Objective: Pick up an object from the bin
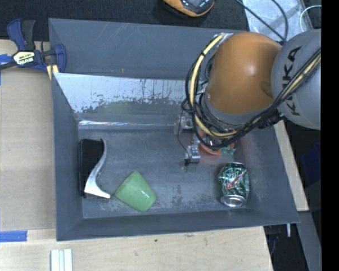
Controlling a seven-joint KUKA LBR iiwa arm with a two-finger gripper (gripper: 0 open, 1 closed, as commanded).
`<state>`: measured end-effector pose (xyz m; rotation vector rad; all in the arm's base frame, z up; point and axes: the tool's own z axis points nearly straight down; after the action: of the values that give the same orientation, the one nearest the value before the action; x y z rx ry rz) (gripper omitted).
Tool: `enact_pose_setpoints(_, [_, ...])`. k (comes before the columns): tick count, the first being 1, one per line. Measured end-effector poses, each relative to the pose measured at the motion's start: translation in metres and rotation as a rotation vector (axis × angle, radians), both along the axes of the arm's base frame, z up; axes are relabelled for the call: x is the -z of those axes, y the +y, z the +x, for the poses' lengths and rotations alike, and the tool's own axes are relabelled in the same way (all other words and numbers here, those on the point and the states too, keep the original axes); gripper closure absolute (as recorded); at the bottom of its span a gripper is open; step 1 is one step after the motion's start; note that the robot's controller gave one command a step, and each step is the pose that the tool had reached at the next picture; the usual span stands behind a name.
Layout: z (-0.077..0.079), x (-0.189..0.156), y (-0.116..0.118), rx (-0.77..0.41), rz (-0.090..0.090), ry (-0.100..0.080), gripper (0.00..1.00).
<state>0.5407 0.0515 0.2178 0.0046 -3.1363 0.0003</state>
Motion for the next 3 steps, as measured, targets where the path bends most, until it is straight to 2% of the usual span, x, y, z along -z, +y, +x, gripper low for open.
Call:
enact_pose_setpoints(1, [0.001,-0.005,0.0,0.002,0.001,-0.009,0.0])
enact_pose_setpoints(2, [-0.006,0.126,0.063,0.04,0.001,-0.007,0.0])
enact_pose_setpoints(3, [-0.011,0.056,0.079,-0.159,0.002,-0.013,0.0])
